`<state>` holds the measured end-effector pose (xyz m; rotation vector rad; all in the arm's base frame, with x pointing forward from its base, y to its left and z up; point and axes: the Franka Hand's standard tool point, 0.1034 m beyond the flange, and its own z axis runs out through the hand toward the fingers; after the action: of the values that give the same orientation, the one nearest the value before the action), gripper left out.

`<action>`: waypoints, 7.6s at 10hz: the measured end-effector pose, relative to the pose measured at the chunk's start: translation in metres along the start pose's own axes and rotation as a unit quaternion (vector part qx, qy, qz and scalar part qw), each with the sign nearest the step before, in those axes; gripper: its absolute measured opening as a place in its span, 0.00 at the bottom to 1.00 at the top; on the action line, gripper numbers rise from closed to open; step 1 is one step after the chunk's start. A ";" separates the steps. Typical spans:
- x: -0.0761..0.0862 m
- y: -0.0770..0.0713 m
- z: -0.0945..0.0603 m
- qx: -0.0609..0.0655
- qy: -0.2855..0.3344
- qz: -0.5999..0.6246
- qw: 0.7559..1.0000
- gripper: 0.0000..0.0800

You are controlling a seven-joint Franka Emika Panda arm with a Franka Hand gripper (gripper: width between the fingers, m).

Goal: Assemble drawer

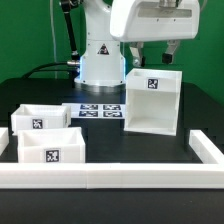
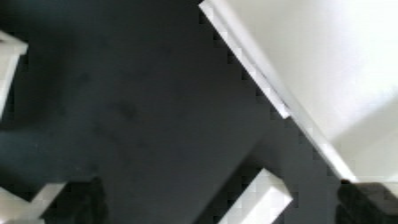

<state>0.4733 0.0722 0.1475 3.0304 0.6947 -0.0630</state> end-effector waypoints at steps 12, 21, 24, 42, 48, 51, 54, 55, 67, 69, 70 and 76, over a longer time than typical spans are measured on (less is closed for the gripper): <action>-0.015 -0.066 0.013 0.029 0.012 0.362 0.932 0.81; -0.034 -0.094 0.043 0.032 0.003 0.362 0.932 0.81; -0.035 -0.094 0.045 0.032 0.001 0.360 0.932 0.81; -0.035 -0.094 0.045 0.032 0.001 0.360 0.932 0.05; 0.007 -0.060 0.043 0.047 0.019 0.313 0.948 0.05; 0.037 -0.042 0.042 0.052 0.033 0.300 0.952 0.05; 0.061 -0.024 0.041 0.054 0.047 0.293 0.953 0.05; 0.069 -0.018 0.040 0.054 0.052 0.291 0.954 0.05; 0.090 0.009 0.036 0.085 0.058 0.462 0.881 0.05; 0.097 0.020 0.032 0.093 0.061 0.508 0.854 0.05; 0.099 0.021 0.030 0.096 0.061 0.537 0.836 0.05; 0.101 0.021 0.033 0.132 0.036 0.697 0.704 0.05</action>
Offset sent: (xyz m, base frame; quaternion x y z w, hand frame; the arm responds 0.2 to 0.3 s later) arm -0.0129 0.0144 -0.0045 0.0461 -0.0177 0.3037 0.9515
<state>0.5721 0.0952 0.1104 2.8594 -1.7726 0.0083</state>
